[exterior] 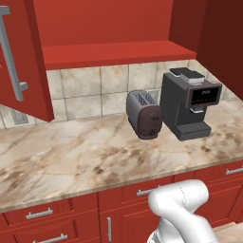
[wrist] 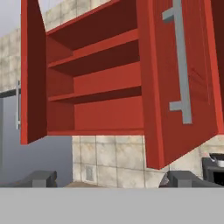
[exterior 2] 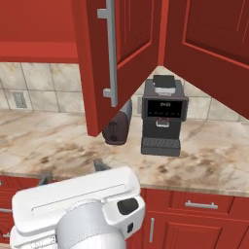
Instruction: Close all open cabinet doors.
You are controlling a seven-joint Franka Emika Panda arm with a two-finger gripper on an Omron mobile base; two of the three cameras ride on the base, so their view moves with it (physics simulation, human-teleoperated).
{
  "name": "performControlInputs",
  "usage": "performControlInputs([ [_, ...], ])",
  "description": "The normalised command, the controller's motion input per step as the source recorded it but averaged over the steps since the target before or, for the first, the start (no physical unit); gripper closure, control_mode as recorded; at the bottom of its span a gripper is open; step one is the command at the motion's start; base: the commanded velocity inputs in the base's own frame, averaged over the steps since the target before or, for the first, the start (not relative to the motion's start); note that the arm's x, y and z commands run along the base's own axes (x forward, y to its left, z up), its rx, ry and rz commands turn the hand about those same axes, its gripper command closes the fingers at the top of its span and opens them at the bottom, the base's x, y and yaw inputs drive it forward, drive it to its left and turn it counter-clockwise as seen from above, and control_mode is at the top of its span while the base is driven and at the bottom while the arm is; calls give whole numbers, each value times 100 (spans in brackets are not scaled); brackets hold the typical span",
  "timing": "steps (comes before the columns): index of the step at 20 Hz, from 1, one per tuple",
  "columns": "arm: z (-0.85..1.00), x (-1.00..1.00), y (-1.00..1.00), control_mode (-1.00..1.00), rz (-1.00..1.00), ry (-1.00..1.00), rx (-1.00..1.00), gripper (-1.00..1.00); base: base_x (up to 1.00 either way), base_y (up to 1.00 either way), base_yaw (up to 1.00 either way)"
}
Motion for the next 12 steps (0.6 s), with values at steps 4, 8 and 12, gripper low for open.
performControlInputs([
  [4,4,55,-37,-100,21,-8,3,-100,0,0,0],
  [8,5,46,-28,-100,19,-7,3,-100,0,0,0],
  [12,7,57,-10,-100,14,-4,5,-100,0,0,0],
])
